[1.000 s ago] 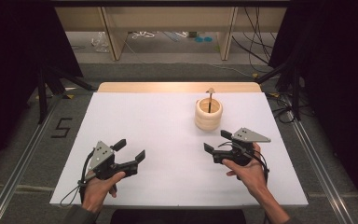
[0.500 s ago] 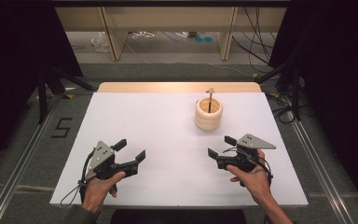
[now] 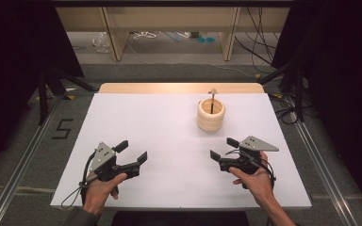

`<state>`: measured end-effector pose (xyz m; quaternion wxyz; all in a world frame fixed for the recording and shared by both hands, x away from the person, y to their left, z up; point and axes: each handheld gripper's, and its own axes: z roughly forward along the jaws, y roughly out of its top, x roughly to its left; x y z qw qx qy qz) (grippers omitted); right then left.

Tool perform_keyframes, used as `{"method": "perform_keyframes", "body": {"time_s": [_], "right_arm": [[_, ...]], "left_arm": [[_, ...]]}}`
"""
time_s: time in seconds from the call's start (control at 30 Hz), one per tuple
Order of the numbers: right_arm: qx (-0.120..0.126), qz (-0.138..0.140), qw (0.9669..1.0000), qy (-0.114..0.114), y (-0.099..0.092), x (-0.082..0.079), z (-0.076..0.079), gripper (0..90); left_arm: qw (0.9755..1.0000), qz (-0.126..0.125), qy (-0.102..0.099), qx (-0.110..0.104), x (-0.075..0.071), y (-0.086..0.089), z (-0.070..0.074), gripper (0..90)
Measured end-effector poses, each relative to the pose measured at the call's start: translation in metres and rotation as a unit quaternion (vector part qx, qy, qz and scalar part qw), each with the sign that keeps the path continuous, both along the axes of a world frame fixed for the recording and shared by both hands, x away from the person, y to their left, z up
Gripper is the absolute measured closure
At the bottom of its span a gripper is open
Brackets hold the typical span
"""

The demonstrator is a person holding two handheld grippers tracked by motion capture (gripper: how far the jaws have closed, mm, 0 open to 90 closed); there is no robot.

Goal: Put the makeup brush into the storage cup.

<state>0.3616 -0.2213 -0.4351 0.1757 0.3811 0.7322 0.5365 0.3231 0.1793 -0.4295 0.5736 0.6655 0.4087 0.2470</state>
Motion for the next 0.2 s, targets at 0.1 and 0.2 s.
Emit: {"method": "perform_keyframes", "body": {"time_s": [0.1, 0.2], "right_arm": [[0.006, 0.0, 1.0, -0.006, 0.0, 0.0005, -0.0004, 16.2], [0.004, -0.002, 1.0, -0.006, -0.0009, 0.0005, 0.0003, 16.2]], "left_arm": [[1.0, 0.0, 0.0, -0.002, 0.0004, -0.0005, -0.0002, 16.6], [1.0, 0.0, 0.0, -0.003, 0.0003, -0.0005, 0.0, 16.6]]}}
